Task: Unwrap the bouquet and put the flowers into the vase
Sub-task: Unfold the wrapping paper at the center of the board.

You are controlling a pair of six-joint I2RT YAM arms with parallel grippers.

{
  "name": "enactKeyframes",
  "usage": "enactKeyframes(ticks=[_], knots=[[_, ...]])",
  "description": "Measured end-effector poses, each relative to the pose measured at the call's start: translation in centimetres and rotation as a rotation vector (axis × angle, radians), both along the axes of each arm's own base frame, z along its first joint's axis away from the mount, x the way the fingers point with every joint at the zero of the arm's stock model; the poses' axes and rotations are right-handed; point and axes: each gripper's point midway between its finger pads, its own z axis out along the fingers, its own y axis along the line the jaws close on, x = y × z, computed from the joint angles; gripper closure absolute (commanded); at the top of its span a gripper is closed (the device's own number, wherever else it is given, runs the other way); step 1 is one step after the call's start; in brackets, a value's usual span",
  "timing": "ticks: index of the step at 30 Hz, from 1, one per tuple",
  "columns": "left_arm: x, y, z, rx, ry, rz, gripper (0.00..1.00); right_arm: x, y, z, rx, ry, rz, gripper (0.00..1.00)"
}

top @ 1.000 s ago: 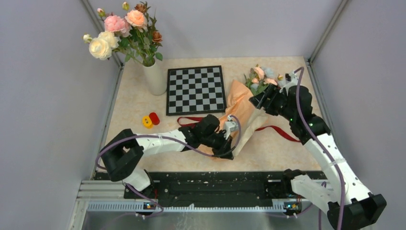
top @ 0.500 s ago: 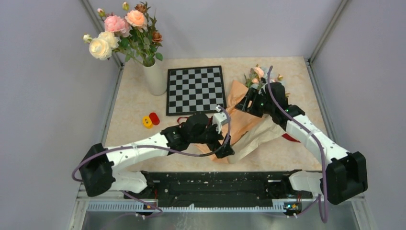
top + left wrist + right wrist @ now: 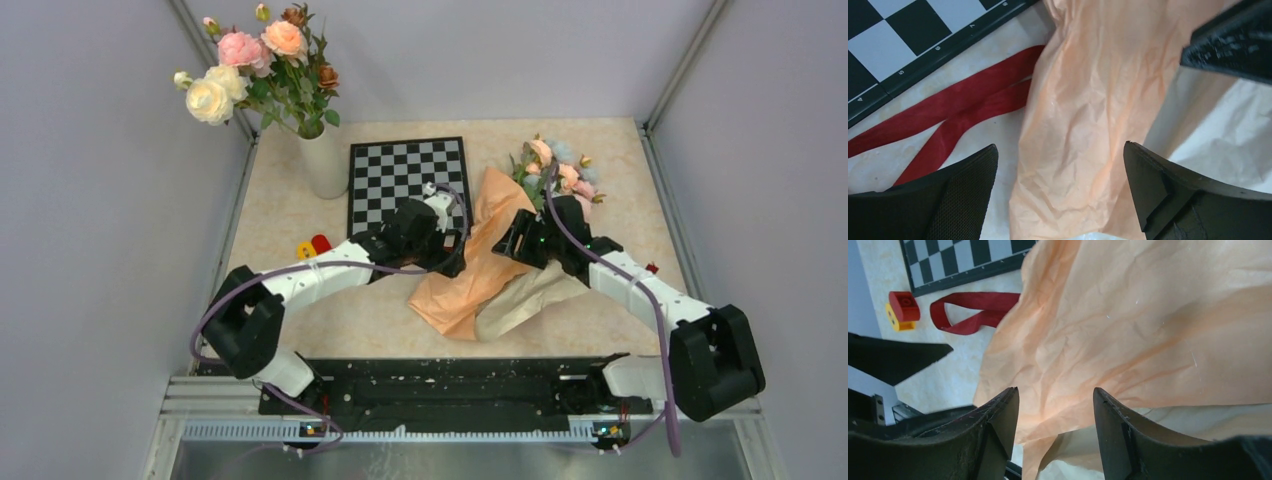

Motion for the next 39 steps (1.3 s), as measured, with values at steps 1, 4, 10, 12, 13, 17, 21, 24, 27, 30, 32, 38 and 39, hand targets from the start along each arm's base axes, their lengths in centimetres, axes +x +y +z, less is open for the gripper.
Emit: enactKeyframes(ticks=[1, 4, 10, 12, 13, 17, 21, 24, 27, 30, 32, 38, 39], knots=[[0.6, 0.2, -0.3, 0.003, 0.007, 0.016, 0.01, -0.2, -0.1, -0.5, -0.003, 0.01, -0.001, 0.43], [1.9, 0.2, -1.3, 0.014, 0.028, 0.042, 0.01, -0.9, -0.2, -1.8, -0.009, 0.038, -0.005, 0.43], [3.3, -1.4, -2.7, 0.004, 0.051, 0.023, 0.1, -2.0, -0.6, -3.6, -0.022, 0.076, -0.009, 0.44], [3.6, -1.9, -3.2, 0.005, 0.059, 0.015, 0.18, -2.4, -0.8, -4.3, -0.029, 0.09, -0.011, 0.44], [3.7, -2.0, -3.5, 0.008, 0.063, 0.012, 0.23, -2.6, -0.9, -4.7, -0.032, 0.096, -0.013, 0.44], [4.2, -2.3, -4.3, 0.026, 0.069, 0.01, 0.32, -3.7, -1.4, -6.3, -0.048, 0.135, -0.022, 0.44], [4.3, -2.3, -5.2, 0.048, 0.076, 0.007, 0.39, -4.2, -1.8, -7.2, -0.061, 0.154, -0.033, 0.44], [4.5, -2.4, -5.9, 0.059, 0.082, 0.005, 0.47, -4.5, -2.2, -7.8, -0.076, 0.165, -0.044, 0.43], [4.7, -2.2, -6.5, 0.076, 0.086, 0.013, 0.59, -4.6, -2.7, -8.1, -0.097, 0.173, -0.059, 0.42], [4.9, -1.9, -7.4, 0.105, 0.093, 0.029, 0.68, -4.8, -3.4, -8.4, -0.131, 0.183, -0.082, 0.39], [5.0, -1.6, -7.7, 0.116, 0.092, 0.04, 0.74, -5.1, -4.0, -8.5, -0.153, 0.189, -0.098, 0.36], [5.2, -1.4, -7.7, 0.125, 0.086, 0.054, 0.89, -6.4, -6.1, -8.5, -0.219, 0.2, -0.161, 0.23], [5.2, -1.4, -7.7, 0.126, 0.086, 0.055, 0.89, -6.5, -6.5, -8.5, -0.222, 0.201, -0.18, 0.22]])
